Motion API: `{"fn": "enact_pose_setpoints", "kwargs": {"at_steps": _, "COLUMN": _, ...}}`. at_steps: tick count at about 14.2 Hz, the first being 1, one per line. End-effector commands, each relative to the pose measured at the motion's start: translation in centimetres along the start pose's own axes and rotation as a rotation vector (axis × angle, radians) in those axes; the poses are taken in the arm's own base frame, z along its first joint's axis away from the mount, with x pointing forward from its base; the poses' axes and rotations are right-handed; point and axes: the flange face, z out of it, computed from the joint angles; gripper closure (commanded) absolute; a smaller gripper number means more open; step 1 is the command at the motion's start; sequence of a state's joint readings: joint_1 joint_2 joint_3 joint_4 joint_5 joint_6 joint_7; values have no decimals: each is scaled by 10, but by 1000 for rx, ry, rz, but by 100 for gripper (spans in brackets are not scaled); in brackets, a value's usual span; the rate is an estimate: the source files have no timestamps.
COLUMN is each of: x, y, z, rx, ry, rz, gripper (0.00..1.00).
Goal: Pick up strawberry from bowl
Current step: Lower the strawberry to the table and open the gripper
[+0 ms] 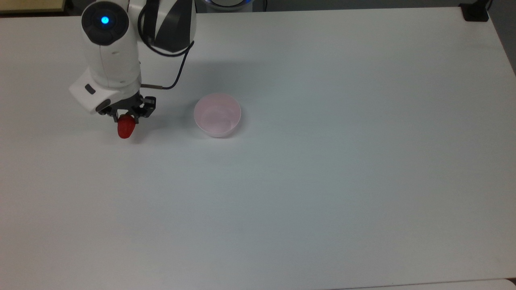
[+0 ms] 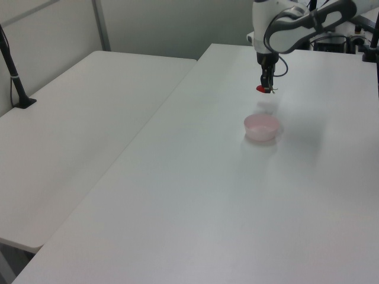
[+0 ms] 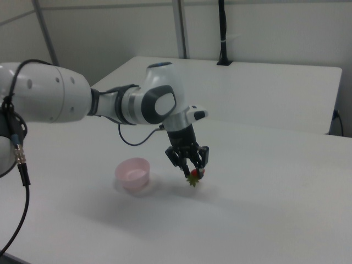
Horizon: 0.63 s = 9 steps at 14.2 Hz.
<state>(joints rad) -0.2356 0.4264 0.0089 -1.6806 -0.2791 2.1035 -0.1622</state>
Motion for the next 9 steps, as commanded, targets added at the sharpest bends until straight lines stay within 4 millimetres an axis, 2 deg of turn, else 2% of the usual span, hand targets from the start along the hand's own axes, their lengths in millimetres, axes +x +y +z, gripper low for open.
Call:
{"fn": "enact_pose_setpoints", "kwargs": {"at_steps": 1, "x": 8, "y": -3, "z": 24, "rx": -38, "ry": -1, "rz": -47, "gripper": 56}}
{"fn": "enact_pose_setpoints", "kwargs": {"at_steps": 3, "x": 6, "y": 2, "z": 27, "rx": -37, "ry": -5, "rz": -37, "gripper": 51}}
{"fn": "enact_pose_setpoints", "kwargs": {"at_steps": 4, "x": 5, "y": 2, "z": 26, "rx": -37, "ry": -5, "rz": -35, "gripper": 33}}
{"fn": "enact_pose_setpoints", "kwargs": {"at_steps": 5, "x": 5, "y": 4, "z": 21, "rx": -39, "ry": -1, "rz": -31, "gripper": 5}}
{"fn": "enact_pose_setpoints", "kwargs": {"at_steps": 6, "x": 4, "y": 6, "z": 13, "rx": -41, "ry": 7, "rz": -26, "gripper": 0}}
{"fn": "enact_pose_setpoints", "kwargs": {"at_steps": 7, "x": 3, "y": 6, "z": -1, "rx": -45, "ry": 22, "rz": -20, "gripper": 0}}
{"fn": "enact_pose_setpoints", "kwargs": {"at_steps": 8, "x": 1, "y": 7, "z": -18, "rx": -46, "ry": 44, "rz": -12, "gripper": 0}}
{"fn": "enact_pose_setpoints", "kwargs": {"at_steps": 9, "x": -5, "y": 2, "z": -47, "rx": -45, "ry": 54, "rz": 12, "gripper": 0}}
